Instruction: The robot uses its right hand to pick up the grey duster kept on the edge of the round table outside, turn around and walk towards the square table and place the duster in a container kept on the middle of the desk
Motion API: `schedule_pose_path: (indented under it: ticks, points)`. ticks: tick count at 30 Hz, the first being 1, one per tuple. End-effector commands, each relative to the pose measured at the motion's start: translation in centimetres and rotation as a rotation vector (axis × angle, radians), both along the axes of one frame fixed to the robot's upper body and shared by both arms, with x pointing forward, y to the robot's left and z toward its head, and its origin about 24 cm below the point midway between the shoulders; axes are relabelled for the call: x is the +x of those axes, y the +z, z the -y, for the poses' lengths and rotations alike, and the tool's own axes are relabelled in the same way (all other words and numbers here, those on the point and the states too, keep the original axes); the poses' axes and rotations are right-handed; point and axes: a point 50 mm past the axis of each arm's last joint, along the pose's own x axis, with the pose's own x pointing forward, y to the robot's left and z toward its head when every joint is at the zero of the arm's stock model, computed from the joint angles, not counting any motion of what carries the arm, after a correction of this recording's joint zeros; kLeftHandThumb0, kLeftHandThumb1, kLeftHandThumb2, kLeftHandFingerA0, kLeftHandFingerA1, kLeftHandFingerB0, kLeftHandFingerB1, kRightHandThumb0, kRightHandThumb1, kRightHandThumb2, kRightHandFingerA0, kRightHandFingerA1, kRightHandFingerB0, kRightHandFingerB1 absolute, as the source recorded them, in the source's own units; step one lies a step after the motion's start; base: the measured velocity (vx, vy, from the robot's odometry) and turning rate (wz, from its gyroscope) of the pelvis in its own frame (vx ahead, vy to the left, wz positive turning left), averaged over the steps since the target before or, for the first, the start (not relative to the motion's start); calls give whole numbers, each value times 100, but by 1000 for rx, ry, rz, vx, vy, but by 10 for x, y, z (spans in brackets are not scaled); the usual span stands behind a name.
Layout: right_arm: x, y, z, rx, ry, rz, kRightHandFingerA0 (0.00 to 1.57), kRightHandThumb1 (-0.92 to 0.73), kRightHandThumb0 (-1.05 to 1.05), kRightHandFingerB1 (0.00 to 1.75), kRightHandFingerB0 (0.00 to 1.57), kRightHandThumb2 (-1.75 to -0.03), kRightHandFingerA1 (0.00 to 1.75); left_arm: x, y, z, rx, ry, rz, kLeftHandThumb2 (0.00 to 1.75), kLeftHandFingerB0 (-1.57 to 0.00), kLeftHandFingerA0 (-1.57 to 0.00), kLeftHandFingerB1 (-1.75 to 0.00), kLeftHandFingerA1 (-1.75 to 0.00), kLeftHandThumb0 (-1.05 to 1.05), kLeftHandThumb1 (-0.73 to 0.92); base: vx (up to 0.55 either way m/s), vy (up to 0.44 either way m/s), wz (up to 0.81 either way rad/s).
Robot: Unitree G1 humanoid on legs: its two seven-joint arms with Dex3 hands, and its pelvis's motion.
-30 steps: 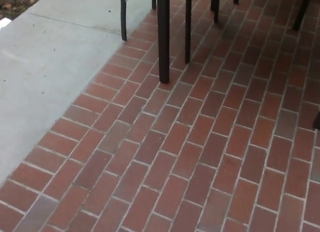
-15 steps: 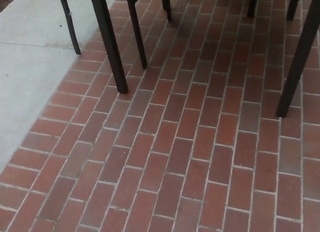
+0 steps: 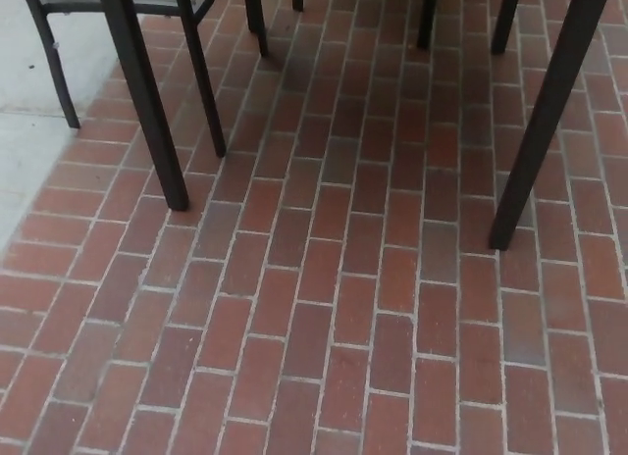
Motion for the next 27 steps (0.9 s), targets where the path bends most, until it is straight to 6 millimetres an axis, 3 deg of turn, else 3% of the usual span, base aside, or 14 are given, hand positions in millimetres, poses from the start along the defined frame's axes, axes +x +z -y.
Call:
schedule_pose_path:
  ticks: [1,27]
  points:
    - [-1,1,2,3,-10,7,94,-52,-17,112,88,-84,159,0,3,-2,5,-28,24,58,-85,-85,-62,-80,-43,64,194,48,-3]
    - [-5,-5,2,13,-14,-7,94,-52,-17,112,88,-84,159,-4,4,-5,14,-33,10,58,-85,-85,-62,-80,-43,64,241,32,-6]
